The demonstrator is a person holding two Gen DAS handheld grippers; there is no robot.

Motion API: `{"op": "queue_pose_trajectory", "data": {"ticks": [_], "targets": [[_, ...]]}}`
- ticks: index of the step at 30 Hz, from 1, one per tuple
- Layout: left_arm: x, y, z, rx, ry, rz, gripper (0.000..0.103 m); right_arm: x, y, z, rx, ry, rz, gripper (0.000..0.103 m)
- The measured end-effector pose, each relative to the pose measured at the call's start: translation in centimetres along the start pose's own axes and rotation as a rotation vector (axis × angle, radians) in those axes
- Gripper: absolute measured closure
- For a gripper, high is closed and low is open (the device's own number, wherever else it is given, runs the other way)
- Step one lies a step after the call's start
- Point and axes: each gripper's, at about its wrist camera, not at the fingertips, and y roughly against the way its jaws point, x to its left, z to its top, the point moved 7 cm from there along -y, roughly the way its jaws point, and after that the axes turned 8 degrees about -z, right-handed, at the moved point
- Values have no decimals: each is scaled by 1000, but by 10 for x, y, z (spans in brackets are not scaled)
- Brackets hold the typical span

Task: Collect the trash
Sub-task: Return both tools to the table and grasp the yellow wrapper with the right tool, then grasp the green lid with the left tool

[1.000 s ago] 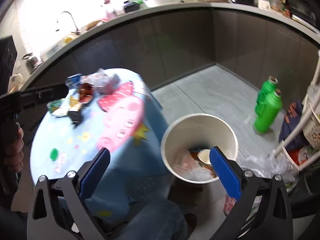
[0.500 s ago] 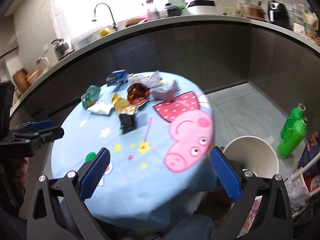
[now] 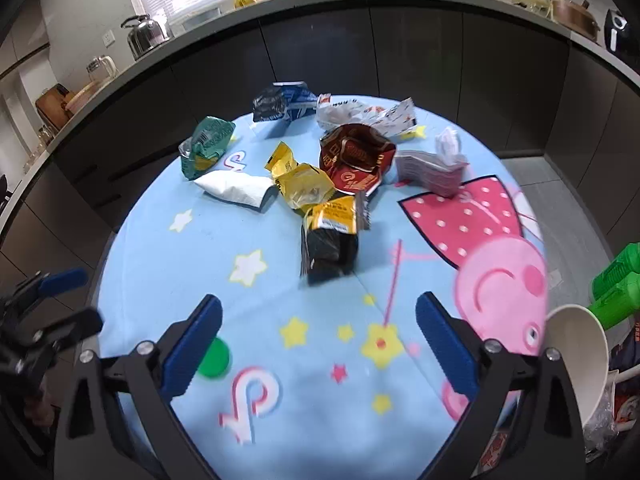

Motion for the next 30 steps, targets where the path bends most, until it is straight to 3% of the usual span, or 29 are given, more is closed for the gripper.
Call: {"op": "queue_pose_trajectory", "data": {"ticks": [6, 10, 12, 14, 17, 23, 30], "targets": [[18, -4, 5, -3, 23, 11, 9, -2, -52, 18, 57, -26, -49, 19], [21, -6, 7, 0, 15, -2, 9, -5, -65, 24, 61, -55, -56, 23], [18, -8, 5, 7, -1, -22, 9, -8, -70, 24, 69, -68, -50, 30], [10, -10, 2, 19, -27, -50, 10, -10, -71, 23, 76, -76, -27, 59], [-6, -14, -5, 37, -81, -87, 14, -9, -64, 20, 66, -75, 5, 82], [-40, -29, -27, 114, -136, -193, 29, -8, -31, 1, 31, -73, 46, 85], [-51, -66, -40, 175, -174, -111, 42, -15, -1, -35, 33, -123, 76, 84]]}}
